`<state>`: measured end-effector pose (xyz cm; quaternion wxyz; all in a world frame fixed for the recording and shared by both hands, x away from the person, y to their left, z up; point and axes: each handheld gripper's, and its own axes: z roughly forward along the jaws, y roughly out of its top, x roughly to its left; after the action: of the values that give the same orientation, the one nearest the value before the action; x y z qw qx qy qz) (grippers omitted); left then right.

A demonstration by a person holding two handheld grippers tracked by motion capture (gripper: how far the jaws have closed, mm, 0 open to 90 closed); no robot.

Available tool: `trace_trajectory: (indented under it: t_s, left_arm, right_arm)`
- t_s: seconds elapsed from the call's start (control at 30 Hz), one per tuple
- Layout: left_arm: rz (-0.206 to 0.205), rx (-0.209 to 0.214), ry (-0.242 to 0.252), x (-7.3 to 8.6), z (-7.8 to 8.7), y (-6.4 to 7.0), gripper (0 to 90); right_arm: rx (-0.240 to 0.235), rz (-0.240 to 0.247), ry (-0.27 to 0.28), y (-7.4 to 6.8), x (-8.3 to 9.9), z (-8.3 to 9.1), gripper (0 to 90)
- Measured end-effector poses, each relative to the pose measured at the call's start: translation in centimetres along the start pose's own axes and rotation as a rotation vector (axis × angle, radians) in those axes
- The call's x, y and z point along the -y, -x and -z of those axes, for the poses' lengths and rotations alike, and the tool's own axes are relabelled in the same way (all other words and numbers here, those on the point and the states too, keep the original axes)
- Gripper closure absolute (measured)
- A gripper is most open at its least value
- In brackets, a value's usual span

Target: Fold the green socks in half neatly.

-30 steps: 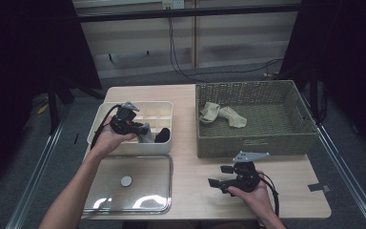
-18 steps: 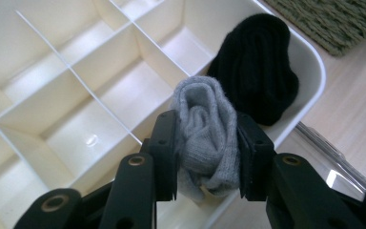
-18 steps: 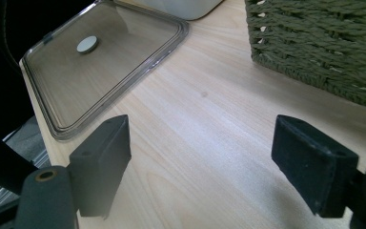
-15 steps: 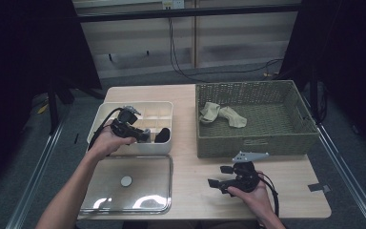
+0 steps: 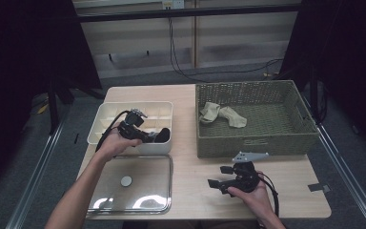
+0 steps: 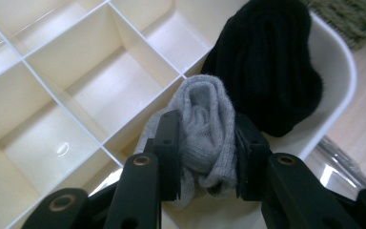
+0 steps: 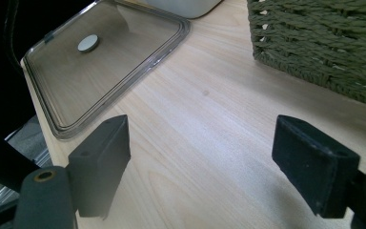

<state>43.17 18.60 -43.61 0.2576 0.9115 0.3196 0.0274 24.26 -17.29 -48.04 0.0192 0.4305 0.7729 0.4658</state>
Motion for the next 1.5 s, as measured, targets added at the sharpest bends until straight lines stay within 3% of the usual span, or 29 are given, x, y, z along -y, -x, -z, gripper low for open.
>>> trace_trajectory:
  t_s: [0.13, 0.23, 0.37, 0.53, 0.67, 0.83, 1.03, 1.2, 1.33, 1.37, 1.47, 1.5]
  left_arm:
    - [0.011, 0.001, -0.012, 0.1, -0.2, -0.4, 68.1]
    - [-0.01, -0.009, -0.045, 0.1, -0.2, -0.2, 68.2]
    - [-0.003, -0.005, -0.092, -0.5, -0.6, -0.2, 68.3]
    - [-0.031, -0.026, -0.174, -1.5, -1.5, 0.0, 68.3]
    - [-0.019, -0.01, -0.164, -1.4, -1.5, -0.2, 67.5]
    - [0.022, 0.054, -0.087, -0.8, -0.6, -0.9, 58.6]
    - [0.028, 0.048, -0.046, -0.6, 0.6, -1.2, 45.3]
    - [0.029, 0.044, 0.015, -0.4, 1.7, -1.3, 39.9]
    - [0.015, 0.053, 0.053, -0.4, 2.3, -1.5, 45.9]
    - [0.033, 0.057, 0.066, -0.4, 2.2, -1.5, 46.5]
    - [0.007, 0.072, 0.055, -0.5, 2.0, -1.5, 50.1]
    - [-0.005, 0.067, 0.048, -0.4, 1.8, -1.5, 55.0]
  right_arm:
    - [0.001, 0.002, 0.001, -0.1, 0.0, 0.0, 20.5]
    - [0.001, -0.002, 0.002, 0.0, 0.0, 0.1, 20.5]
    - [0.001, -0.006, -0.001, 0.0, 0.1, 0.0, 20.3]
    - [0.0, -0.004, 0.002, 0.0, 0.1, 0.1, 20.1]
    - [0.001, -0.007, -0.001, 0.0, 0.1, 0.2, 20.1]
    - [0.002, -0.011, 0.003, 0.1, 0.0, 0.2, 20.0]
    - [0.004, -0.024, 0.005, 0.4, -0.1, 0.0, 19.9]
    - [0.006, -0.018, -0.002, 0.4, -0.1, -0.2, 19.9]
    - [0.007, -0.022, -0.005, 0.3, 0.0, -0.2, 19.8]
    - [0.008, -0.02, -0.004, 0.3, 0.0, -0.2, 19.8]
    - [0.007, -0.019, -0.004, 0.3, 0.0, -0.2, 19.8]
    - [0.008, -0.02, -0.005, 0.3, 0.0, -0.2, 19.8]
